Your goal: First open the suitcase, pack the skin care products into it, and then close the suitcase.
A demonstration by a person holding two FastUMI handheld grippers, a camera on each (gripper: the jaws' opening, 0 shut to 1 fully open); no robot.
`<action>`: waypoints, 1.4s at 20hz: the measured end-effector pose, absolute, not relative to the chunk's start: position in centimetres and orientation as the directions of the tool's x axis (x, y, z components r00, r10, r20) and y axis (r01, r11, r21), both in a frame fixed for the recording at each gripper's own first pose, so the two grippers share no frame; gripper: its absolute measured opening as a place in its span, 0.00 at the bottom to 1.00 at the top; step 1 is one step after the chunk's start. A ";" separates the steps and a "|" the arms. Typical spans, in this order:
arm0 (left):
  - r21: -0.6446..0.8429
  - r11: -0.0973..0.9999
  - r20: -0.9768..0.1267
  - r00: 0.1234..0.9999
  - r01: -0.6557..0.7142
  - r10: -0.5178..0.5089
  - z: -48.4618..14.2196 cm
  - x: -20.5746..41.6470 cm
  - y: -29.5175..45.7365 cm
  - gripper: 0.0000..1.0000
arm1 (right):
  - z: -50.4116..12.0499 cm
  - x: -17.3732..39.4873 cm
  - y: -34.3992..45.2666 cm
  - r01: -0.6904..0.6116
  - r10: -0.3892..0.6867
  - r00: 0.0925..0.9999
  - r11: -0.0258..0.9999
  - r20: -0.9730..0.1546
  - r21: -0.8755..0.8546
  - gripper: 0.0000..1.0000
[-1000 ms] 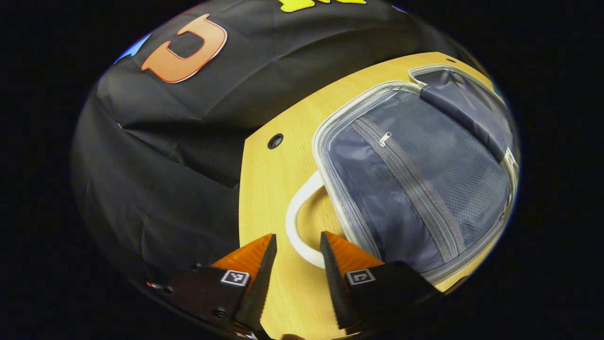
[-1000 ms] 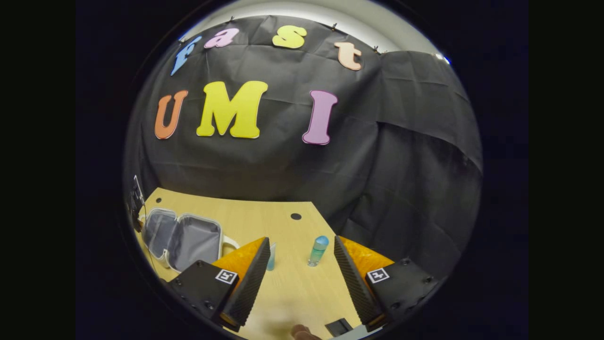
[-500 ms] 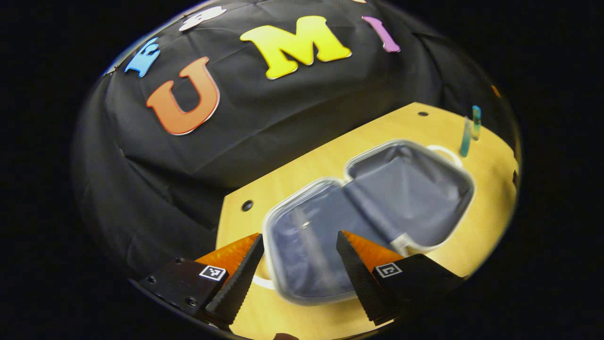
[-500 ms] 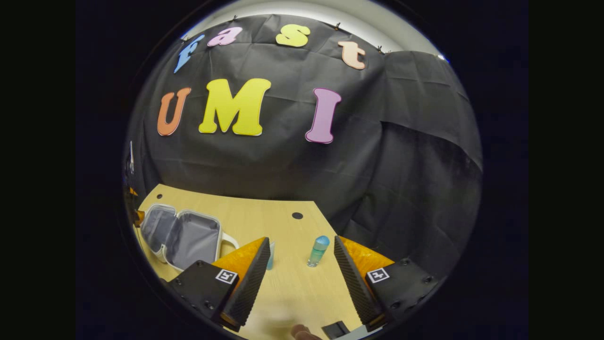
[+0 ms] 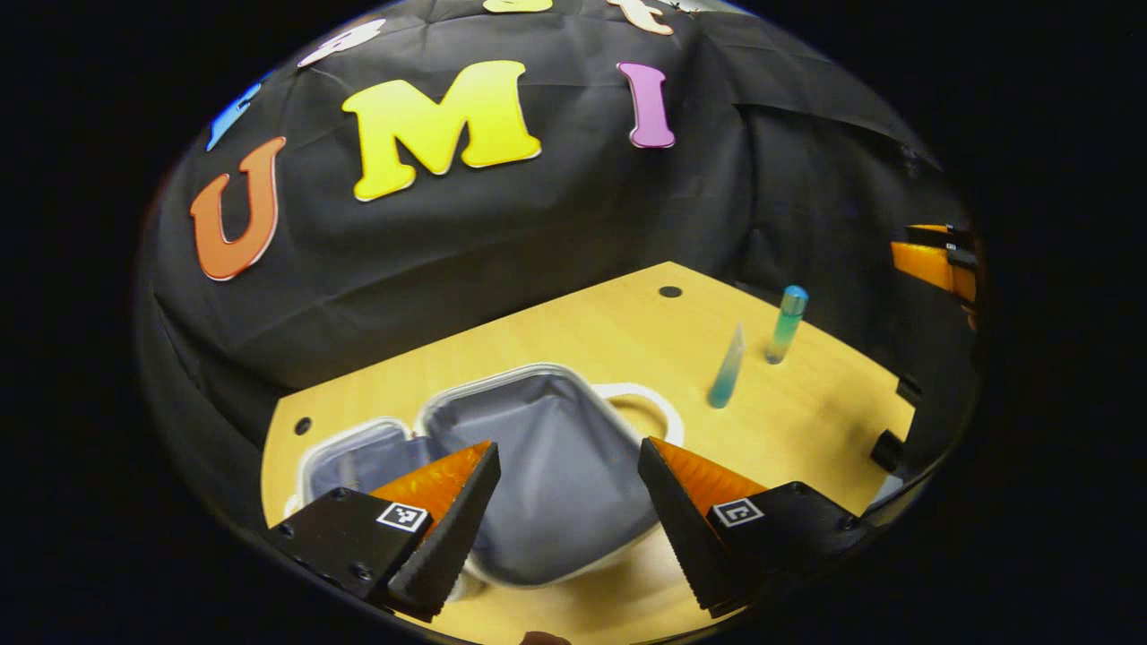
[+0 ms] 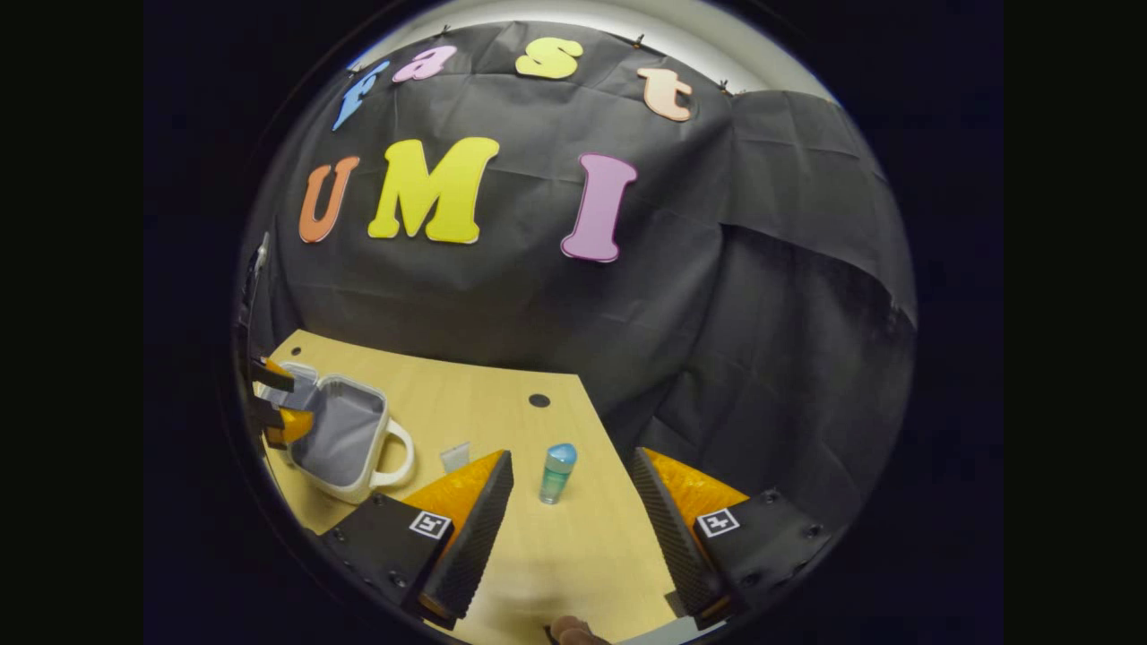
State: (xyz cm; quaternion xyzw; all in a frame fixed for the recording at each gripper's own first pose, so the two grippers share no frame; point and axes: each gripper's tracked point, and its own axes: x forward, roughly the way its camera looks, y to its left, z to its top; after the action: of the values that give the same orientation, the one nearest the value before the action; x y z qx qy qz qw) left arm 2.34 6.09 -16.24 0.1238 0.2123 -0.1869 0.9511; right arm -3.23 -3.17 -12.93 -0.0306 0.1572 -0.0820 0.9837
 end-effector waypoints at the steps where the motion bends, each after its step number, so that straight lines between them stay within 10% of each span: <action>1: 0.138 0.896 -0.454 0.831 0.423 -0.322 -16.7 2.3 4.3 0.99 | -13.2 -3.3 -4.0 0.150 -0.171 0.935 0.985 -0.310 -0.090 0.81; 17: 0.007 0.859 -0.469 0.760 0.512 -0.450 -26.2 9.2 -15.6 0.99 | -19.5 -3.2 -11.7 0.048 -0.138 0.887 0.977 -0.440 -0.210 0.81; 28: 0.058 0.944 -0.440 0.857 0.325 -0.268 -27.7 13.4 -14.5 0.42 | -23.4 0.4 -11.5 -0.089 0.001 0.876 0.983 -0.482 -0.160 0.83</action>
State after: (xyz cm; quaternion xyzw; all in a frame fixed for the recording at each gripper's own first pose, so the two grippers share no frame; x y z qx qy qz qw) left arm 13.36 -14.49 -27.72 0.0651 0.2182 -0.1544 0.9614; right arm 0.43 -11.46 -23.40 -0.0888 0.2476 0.0233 0.9645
